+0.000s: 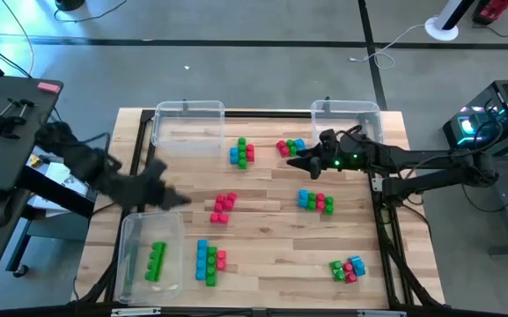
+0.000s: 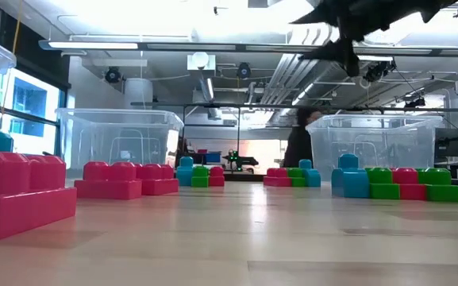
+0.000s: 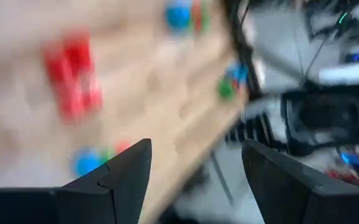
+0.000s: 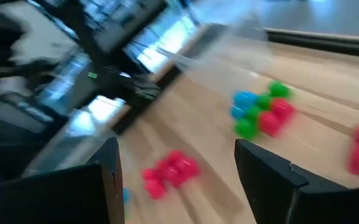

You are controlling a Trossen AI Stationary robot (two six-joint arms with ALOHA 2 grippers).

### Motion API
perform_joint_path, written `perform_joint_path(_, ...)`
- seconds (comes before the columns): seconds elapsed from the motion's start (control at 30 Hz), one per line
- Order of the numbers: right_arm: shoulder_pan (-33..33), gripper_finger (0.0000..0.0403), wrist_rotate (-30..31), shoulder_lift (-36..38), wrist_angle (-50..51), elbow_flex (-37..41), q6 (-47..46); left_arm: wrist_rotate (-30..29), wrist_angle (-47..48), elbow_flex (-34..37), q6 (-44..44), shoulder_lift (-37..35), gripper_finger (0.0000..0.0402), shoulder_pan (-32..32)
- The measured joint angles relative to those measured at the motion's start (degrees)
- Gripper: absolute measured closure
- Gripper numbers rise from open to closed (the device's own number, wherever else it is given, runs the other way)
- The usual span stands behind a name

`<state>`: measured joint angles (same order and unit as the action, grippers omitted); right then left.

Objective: Sort blocks
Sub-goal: Put the green game piece into the bottom left transparent bin

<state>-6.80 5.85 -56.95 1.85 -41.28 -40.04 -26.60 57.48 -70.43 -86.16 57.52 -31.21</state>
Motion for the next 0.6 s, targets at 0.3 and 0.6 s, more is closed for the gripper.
perform_joint_path(0.3, 1.3, 0.0208, 0.1, 0.0, -5.8, 0.0, -1.4, 11.5, -4.0, 1.3, 30.0, 15.2, 0.0163, 33.7)
perform_joint_path(0.6, 1.2, 0.0208, 0.5, 0.0, -6.0, 0.0, -2.0, 16.7, -27.1, -2.9, 34.2, 39.1, 0.0163, 41.6)
